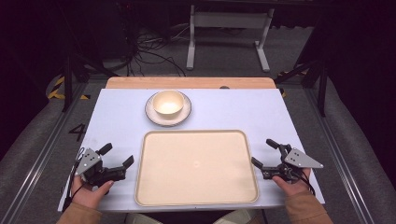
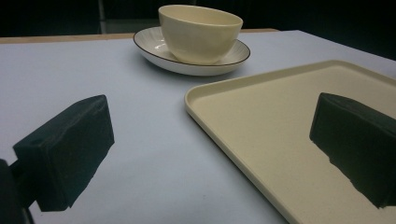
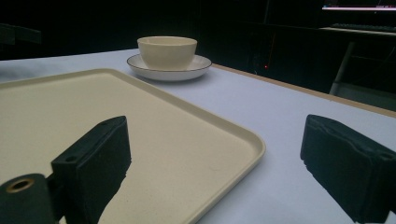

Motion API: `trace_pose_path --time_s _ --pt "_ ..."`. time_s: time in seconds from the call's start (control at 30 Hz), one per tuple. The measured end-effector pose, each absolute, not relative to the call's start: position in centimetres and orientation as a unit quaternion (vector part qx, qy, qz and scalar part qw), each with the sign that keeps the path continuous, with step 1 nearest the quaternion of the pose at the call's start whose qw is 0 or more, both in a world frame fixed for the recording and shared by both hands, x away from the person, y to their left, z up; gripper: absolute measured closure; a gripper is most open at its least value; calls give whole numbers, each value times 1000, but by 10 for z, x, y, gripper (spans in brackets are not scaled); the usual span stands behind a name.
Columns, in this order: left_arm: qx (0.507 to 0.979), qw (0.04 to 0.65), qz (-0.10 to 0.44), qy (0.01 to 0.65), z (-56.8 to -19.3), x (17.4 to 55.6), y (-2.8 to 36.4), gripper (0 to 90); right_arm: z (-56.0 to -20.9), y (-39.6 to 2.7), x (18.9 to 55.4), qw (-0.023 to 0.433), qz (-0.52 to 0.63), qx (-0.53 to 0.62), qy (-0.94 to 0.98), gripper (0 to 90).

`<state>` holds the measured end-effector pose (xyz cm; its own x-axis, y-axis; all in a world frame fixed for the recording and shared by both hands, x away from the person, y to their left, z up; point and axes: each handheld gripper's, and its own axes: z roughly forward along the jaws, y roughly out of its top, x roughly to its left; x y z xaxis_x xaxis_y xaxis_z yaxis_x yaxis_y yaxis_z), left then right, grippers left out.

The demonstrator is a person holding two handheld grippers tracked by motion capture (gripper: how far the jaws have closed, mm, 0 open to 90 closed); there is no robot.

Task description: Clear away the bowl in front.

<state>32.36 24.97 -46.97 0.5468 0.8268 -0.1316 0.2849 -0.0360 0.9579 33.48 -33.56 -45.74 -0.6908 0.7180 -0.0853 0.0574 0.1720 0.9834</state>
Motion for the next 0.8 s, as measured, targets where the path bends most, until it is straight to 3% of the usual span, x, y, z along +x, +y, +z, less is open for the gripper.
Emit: trace_pose_path --time_s 0.8 --pt "679 568 239 398 -456 326 250 68 -457 -338 336 276 589 282 705 73"
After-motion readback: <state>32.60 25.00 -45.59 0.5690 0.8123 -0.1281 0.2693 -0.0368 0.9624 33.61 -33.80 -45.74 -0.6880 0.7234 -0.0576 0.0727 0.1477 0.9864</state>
